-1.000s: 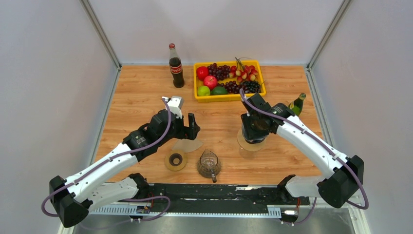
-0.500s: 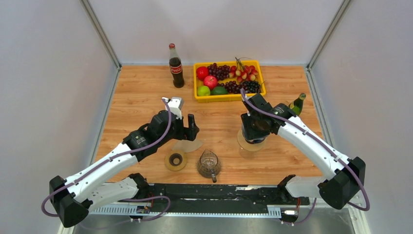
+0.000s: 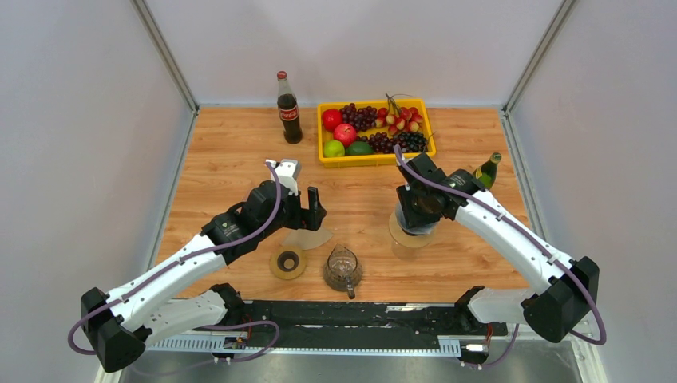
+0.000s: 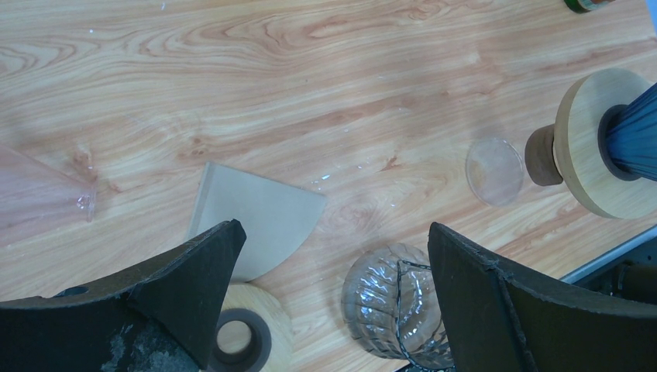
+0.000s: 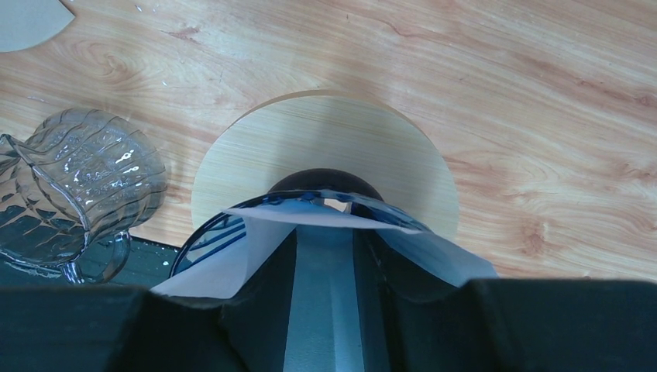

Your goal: Place the coffee filter in the dripper

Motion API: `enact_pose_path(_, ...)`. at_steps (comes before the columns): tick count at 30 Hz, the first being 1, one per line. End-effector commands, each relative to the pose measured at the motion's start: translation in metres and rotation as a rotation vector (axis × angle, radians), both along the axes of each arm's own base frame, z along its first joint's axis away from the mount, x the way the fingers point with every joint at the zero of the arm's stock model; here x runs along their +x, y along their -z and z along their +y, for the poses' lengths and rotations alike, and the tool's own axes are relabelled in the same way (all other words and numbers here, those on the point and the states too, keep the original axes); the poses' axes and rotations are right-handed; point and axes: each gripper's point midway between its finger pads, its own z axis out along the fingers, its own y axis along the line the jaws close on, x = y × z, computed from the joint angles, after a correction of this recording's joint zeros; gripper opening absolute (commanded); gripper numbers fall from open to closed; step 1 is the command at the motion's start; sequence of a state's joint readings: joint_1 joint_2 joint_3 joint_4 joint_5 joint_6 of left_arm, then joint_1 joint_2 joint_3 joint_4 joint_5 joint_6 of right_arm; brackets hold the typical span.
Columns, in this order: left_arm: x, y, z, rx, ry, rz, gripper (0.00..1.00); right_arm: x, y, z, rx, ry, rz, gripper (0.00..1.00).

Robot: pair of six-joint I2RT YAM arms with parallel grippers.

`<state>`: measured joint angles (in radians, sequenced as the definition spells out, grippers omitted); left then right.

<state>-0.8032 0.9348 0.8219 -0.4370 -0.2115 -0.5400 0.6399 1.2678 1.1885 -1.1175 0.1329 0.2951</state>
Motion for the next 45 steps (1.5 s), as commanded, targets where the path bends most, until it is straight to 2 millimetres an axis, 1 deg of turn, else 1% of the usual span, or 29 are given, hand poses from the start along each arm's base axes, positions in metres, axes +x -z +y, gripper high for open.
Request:
enact_pose_path(1, 0.004, -0.020, -0.002, -0.033, 0.005, -0.049, 1.00, 0.003, -0.026, 0.003, 0.053, 0.019, -0.061, 0.37)
enact_pose_path(13, 0.004, -0.021, -0.007, -0.046, 0.020, -0.049, 1.00, 0.002, -0.056, 0.006, 0.113, 0.003, -0.124, 0.40)
enact_pose_path(15, 0.004, -0.022, -0.007, -0.048, 0.022, -0.049, 1.00, 0.003, -0.067, 0.006, 0.129, -0.004, -0.150, 0.42)
enact_pose_path(18, 0.004, -0.023, -0.007, -0.050, 0.021, -0.053, 1.00, 0.006, -0.089, 0.007, 0.165, -0.015, -0.215, 0.45)
enact_pose_path(21, 0.004, -0.024, -0.007, -0.053, 0.018, -0.054, 1.00, 0.011, -0.119, 0.008, 0.218, -0.017, -0.315, 0.54)
enact_pose_path(23, 0.004, -0.025, -0.006, -0.054, 0.015, -0.054, 1.00, 0.015, -0.142, 0.005, 0.262, -0.004, -0.408, 0.62)
enact_pose_path(24, 0.004, -0.026, -0.006, -0.056, 0.014, -0.055, 1.00, 0.017, -0.152, 0.004, 0.284, 0.005, -0.456, 0.69)
enact_pose_path(26, 0.003, -0.027, -0.005, -0.055, 0.013, -0.057, 1.00, 0.020, -0.172, 0.004, 0.345, 0.013, -0.554, 0.93)
enact_pose_path(27, 0.003, -0.028, -0.004, -0.054, 0.010, -0.058, 1.00, 0.020, -0.182, 0.004, 0.377, 0.012, -0.599, 0.99)
enact_pose_path(29, 0.003, -0.029, -0.001, -0.052, -0.001, -0.060, 1.00, 0.021, -0.196, 0.003, 0.428, 0.009, -0.685, 1.00)
enact_pose_path(31, 0.002, -0.030, 0.002, -0.051, -0.009, -0.065, 1.00, 0.024, -0.211, -0.002, 0.481, 0.056, -0.774, 1.00)
enact_pose_path(32, 0.002, -0.030, 0.003, -0.056, -0.010, -0.069, 1.00, 0.025, -0.214, -0.006, 0.499, 0.081, -0.805, 1.00)
enact_pose_path(33, 0.002, -0.029, 0.003, -0.056, -0.013, -0.067, 1.00, 0.026, -0.212, -0.005, 0.518, 0.092, -0.819, 1.00)
enact_pose_path(35, 0.003, -0.027, 0.005, -0.055, -0.022, -0.055, 1.00, 0.025, -0.214, -0.002, 0.546, 0.074, -0.838, 1.00)
enact_pose_path(37, 0.004, -0.022, 0.012, -0.044, -0.051, -0.029, 1.00, 0.026, -0.215, 0.002, 0.547, 0.055, -0.838, 1.00)
enact_pose_path(42, 0.010, -0.011, 0.037, -0.020, -0.142, 0.002, 1.00, 0.032, -0.214, 0.002, 0.527, 0.062, -0.847, 1.00)
enact_pose_path(45, 0.019, -0.005, 0.054, 0.022, -0.202, 0.012, 1.00, 0.037, -0.206, 0.002, 0.523, 0.092, -0.838, 1.00)
